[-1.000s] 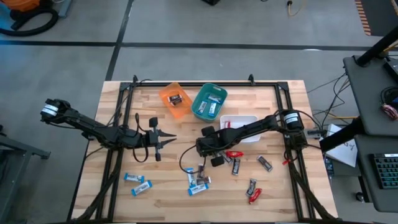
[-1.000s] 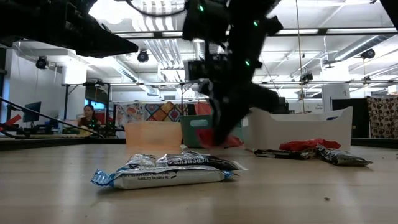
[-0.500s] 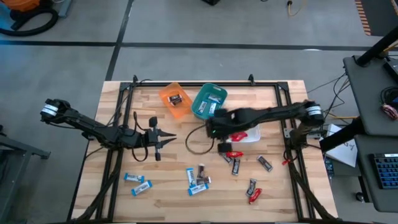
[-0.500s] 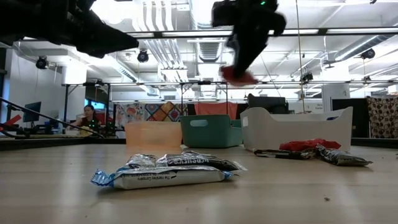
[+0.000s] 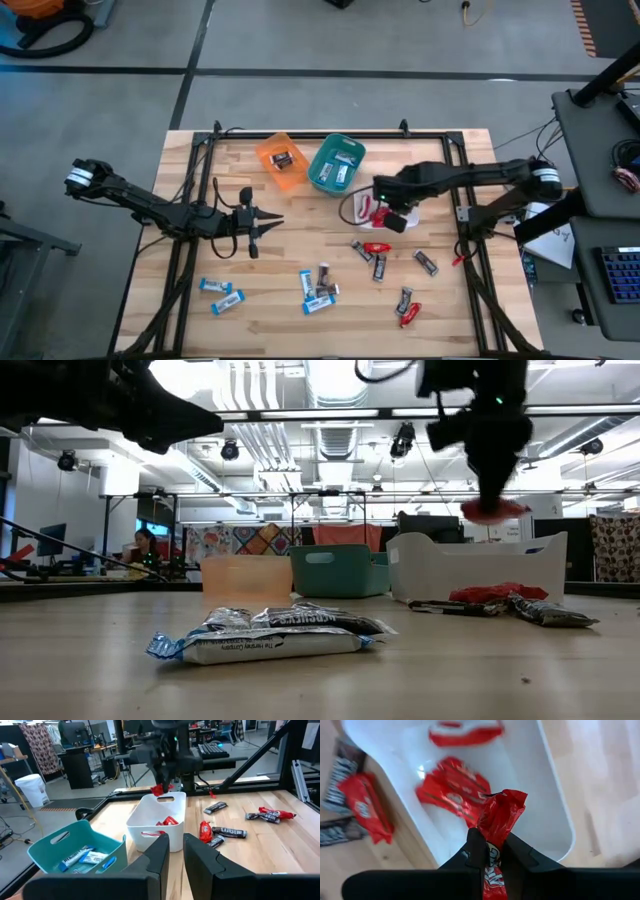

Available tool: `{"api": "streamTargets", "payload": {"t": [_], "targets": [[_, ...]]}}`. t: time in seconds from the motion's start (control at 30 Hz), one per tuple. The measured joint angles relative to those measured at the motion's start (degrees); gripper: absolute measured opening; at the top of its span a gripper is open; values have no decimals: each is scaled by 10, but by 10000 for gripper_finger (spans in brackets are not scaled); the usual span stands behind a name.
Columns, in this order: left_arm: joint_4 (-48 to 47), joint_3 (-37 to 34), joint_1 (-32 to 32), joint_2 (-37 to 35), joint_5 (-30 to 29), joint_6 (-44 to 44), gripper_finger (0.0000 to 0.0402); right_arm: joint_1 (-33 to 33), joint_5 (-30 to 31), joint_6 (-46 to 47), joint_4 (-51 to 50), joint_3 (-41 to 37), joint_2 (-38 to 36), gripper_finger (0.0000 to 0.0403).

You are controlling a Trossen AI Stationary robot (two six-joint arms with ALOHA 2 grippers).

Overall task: Sort candy
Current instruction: Put the top left red chocolate bar into the white bin, then put the white chocolate bar into the green bin

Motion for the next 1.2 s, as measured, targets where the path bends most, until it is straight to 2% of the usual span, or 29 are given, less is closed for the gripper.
{"api": "streamTargets", "payload": {"t": [0.13, 0.3, 0.8, 0.9, 1.2], "targets": [[-1, 2, 0, 0, 0, 0, 40, 0, 0, 16, 45, -68, -22, 34], [-1, 13, 0, 0, 0, 14, 40, 0, 0, 20, 63, -109, -32, 34], [-1, 17, 0, 1, 0, 15, 40, -1, 5, 40, 101, -110, -31, 36], [-1, 17, 0, 1, 0, 15, 40, -3, 2, 56, 107, -110, -28, 57], [-1, 18, 2, 1, -1, 5, 40, -4, 22, 49, 103, -95, -36, 167]]}}
